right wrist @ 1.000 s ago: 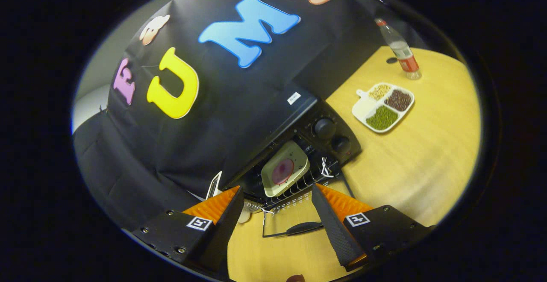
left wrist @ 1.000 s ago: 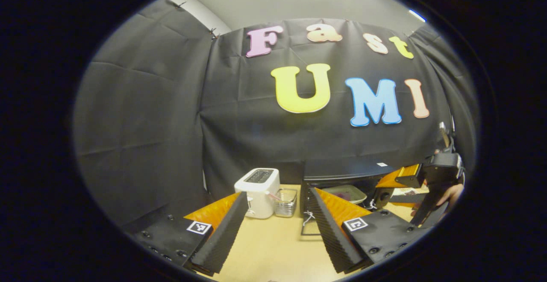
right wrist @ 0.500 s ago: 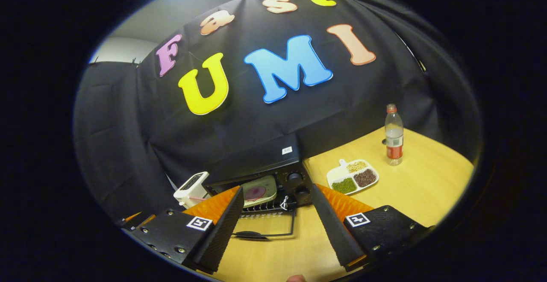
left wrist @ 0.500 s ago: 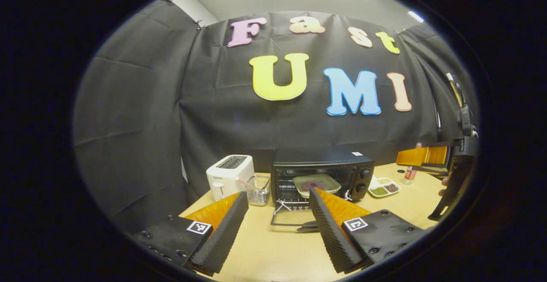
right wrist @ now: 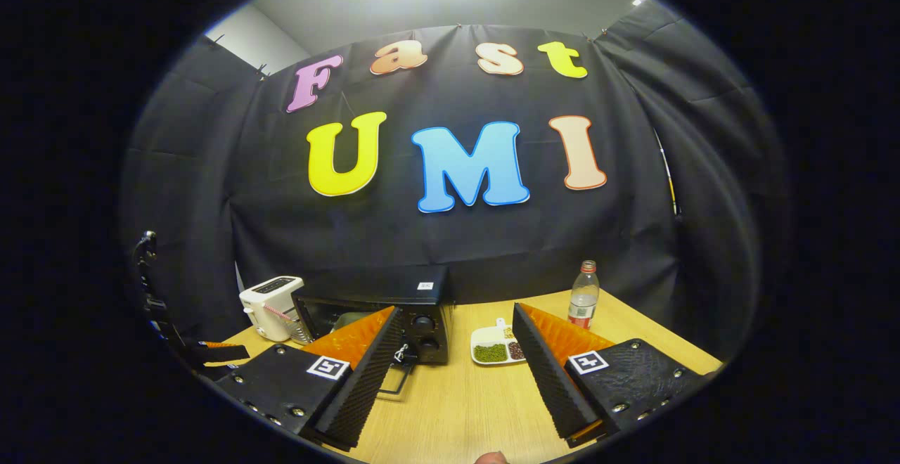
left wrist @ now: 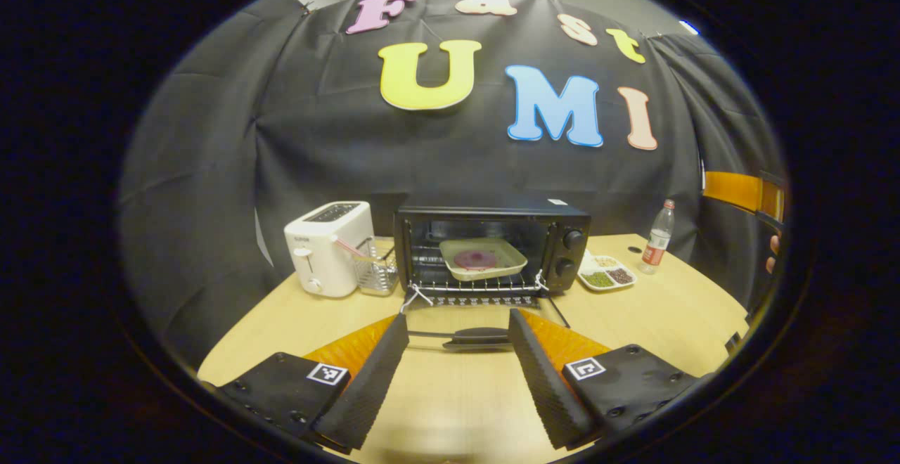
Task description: Open the electric oven with the left hand, put the food in, and close the electric oven.
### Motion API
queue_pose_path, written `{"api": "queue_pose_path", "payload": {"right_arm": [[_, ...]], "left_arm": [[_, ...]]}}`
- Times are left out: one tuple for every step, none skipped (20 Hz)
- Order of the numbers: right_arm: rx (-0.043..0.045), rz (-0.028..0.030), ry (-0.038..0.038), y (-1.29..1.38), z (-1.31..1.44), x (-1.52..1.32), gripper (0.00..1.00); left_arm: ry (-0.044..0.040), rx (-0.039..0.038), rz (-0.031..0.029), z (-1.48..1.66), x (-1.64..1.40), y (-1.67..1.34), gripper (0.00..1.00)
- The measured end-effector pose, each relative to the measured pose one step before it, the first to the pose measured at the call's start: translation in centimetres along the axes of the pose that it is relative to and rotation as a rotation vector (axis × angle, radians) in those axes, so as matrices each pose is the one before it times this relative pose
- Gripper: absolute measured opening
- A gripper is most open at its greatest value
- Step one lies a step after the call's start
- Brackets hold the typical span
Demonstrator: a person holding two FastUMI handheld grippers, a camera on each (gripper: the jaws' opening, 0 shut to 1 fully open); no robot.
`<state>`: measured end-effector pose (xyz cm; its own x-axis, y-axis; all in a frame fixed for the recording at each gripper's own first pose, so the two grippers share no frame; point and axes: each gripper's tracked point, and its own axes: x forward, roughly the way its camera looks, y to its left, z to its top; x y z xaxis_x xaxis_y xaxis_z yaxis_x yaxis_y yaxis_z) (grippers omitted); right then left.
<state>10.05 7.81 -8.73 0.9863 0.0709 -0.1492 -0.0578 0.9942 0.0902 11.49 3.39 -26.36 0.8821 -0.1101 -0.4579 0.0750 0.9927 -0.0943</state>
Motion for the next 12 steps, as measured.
{"api": "queue_pose_path", "payload": {"right_arm": [[-0.01178, -0.01418, -0.00130, -0.490, 0.123, -0.285, 0.98], [-0.01163, -0.01296, -0.00160, -0.414, -0.013, -0.248, 0.98], [-0.01191, -0.01032, -0.00221, -0.391, 0.106, -0.217, 0.98], [-0.01105, -0.01427, -0.00289, -0.456, 0.100, -0.203, 0.98], [-0.01289, -0.01500, -0.00481, -0.479, 0.136, -0.148, 0.98], [-0.01162, -0.01751, -0.00232, -0.363, 0.153, -0.102, 0.98], [-0.01071, -0.01986, -0.00107, -0.444, 0.123, -0.107, 0.98], [-0.01158, -0.01789, -0.00424, -0.475, 0.061, -0.098, 0.98], [-0.00984, -0.01903, -0.00234, -0.360, 0.175, -0.041, 0.98], [-0.00943, -0.01522, -0.00244, -0.311, 0.063, -0.129, 0.98], [-0.00983, -0.01656, -0.00046, -0.265, 0.067, -0.044, 0.98], [-0.01168, -0.01636, -0.00160, -0.425, -0.077, 0.001, 0.98]], "left_arm": [[0.02144, -0.00120, -0.00816, -0.771, 0.716, -0.302, 0.98], [0.02495, -0.00099, -0.01052, -0.738, 0.709, -0.387, 0.97], [0.02310, 0.00158, -0.00921, -0.762, 0.600, -0.231, 0.91], [0.02833, 0.00353, -0.00930, -0.815, 0.757, -0.278, 1.00], [0.02418, 0.00236, -0.00894, -0.842, 0.830, -0.205, 0.97], [0.02619, -0.00032, -0.01241, -0.740, 0.816, -0.342, 0.97], [0.02795, -0.00278, -0.01128, -0.830, 0.683, -0.199, 0.97], [0.02530, -0.00303, -0.00795, -0.554, 0.494, -0.103, 0.91], [0.02489, -0.00317, -0.00207, -0.496, 0.680, -0.024, 0.97], [0.02512, -0.00710, -0.00256, -0.390, 0.711, -0.027, 0.97], [0.02098, -0.00675, -0.00317, -0.255, 0.626, -0.098, 0.99], [0.02903, 0.00407, 0.00071, -0.275, 0.713, 0.055, 1.00]]}}
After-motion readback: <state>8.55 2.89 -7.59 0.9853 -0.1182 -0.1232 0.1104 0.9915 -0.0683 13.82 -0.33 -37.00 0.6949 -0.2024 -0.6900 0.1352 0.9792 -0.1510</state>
